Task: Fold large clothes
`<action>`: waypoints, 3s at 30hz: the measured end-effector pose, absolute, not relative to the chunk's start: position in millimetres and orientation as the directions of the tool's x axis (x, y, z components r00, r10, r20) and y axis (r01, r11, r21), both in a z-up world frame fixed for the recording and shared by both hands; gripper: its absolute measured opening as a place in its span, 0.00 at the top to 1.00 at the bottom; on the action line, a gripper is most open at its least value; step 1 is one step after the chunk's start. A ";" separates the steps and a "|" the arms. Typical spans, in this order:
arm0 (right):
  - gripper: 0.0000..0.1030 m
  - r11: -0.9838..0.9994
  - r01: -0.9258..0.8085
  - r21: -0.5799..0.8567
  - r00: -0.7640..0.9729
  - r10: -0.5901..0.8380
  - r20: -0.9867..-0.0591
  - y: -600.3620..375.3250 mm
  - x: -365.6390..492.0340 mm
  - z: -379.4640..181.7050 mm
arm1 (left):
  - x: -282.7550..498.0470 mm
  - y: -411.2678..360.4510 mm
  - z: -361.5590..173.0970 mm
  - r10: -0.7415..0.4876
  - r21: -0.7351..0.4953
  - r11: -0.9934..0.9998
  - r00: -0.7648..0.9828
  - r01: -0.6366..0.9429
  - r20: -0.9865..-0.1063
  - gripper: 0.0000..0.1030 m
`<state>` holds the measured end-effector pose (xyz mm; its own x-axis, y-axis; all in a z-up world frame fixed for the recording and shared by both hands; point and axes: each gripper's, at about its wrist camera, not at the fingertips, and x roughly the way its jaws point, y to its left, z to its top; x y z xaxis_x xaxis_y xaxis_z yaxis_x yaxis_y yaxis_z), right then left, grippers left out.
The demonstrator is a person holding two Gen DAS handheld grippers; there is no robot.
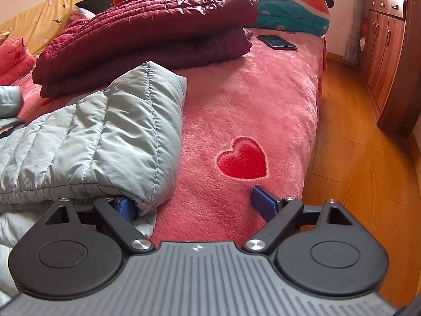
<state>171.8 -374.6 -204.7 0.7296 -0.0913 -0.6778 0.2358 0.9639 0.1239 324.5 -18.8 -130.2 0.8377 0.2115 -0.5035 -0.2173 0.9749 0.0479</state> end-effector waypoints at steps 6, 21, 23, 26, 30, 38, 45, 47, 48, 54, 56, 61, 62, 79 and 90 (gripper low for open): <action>0.00 0.965 0.226 0.135 0.724 -0.074 -0.686 -375.5 173.4 -203.8 | 272.1 47.9 -102.0 0.270 -0.109 0.928 0.847 -0.355 -0.457 0.89; 0.00 0.995 0.094 0.036 0.707 -0.041 -0.706 -346.6 134.7 -196.6 | 232.2 175.5 -152.0 0.313 -0.447 0.714 0.817 -0.539 -0.484 0.89; 0.00 0.996 0.078 0.038 0.712 -0.029 -0.702 -339.5 127.6 -188.1 | 236.0 178.2 -157.9 0.295 -0.453 0.728 0.832 -0.514 -0.471 0.89; 0.00 1.000 0.007 0.025 0.755 0.011 -0.656 -316.4 119.5 -168.3 | 239.9 188.6 -164.7 0.258 -0.504 0.715 0.853 -0.484 -0.453 0.89; 0.00 0.989 -0.120 0.082 0.806 0.145 -0.574 -278.2 127.2 -145.4 | 250.7 199.9 -170.6 0.207 -0.550 0.698 0.864 -0.459 -0.459 0.89; 0.14 0.917 -0.398 -0.040 0.780 0.315 -0.541 -172.3 179.8 -150.3 | 249.6 212.4 -173.6 0.117 -0.618 0.689 0.899 -0.379 -0.421 0.89; 0.01 0.822 -0.542 -0.177 0.710 0.335 -0.620 -111.7 216.8 -174.5 | 249.0 223.4 -180.6 0.044 -0.693 0.636 0.912 -0.341 -0.408 0.89; 0.02 0.813 -0.550 -0.188 0.702 0.328 -0.632 -105.3 223.4 -178.6 | 248.8 225.0 -181.3 0.027 -0.705 0.630 0.917 -0.325 -0.398 0.89; 0.04 0.811 -0.548 -0.204 0.704 0.316 -0.636 -102.3 226.9 -181.4 | 248.9 225.8 -181.3 0.023 -0.706 0.632 0.918 -0.320 -0.395 0.89; 0.69 0.842 -0.496 -0.212 0.722 0.265 -0.640 -97.0 246.1 -185.8 | 249.6 227.3 -182.3 -0.020 -0.731 0.618 0.923 -0.290 -0.384 0.89; 0.79 0.871 -0.462 -0.168 0.733 0.268 -0.625 -99.5 255.6 -180.7 | 250.2 226.5 -181.8 -0.032 -0.734 0.619 0.925 -0.280 -0.380 0.89; 0.81 0.904 -0.424 -0.049 0.760 0.327 -0.562 -92.9 277.9 -168.3 | 251.2 225.7 -181.3 -0.056 -0.744 0.616 0.928 -0.257 -0.367 0.89; 0.81 0.903 -0.428 -0.039 0.761 0.337 -0.554 -88.2 281.9 -165.1 | 250.9 226.1 -181.3 -0.060 -0.749 0.613 0.931 -0.251 -0.361 0.89; 0.03 0.921 -0.389 -0.019 0.758 0.308 -0.575 -76.3 269.2 -171.2 | 257.3 151.5 -149.8 -0.387 -0.639 0.737 0.912 0.221 -0.131 0.89; 0.02 0.983 -0.083 0.166 0.804 0.165 -0.571 -192.7 243.9 -163.5 | 262.3 73.3 -164.6 -0.728 -0.515 0.661 0.633 0.546 -0.262 0.89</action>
<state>243.9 -192.7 -163.5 0.8042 0.1649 -0.5711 -0.0834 0.9826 0.1663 262.3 73.3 -164.6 0.6332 -0.7282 -0.2624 0.5462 0.6606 -0.5151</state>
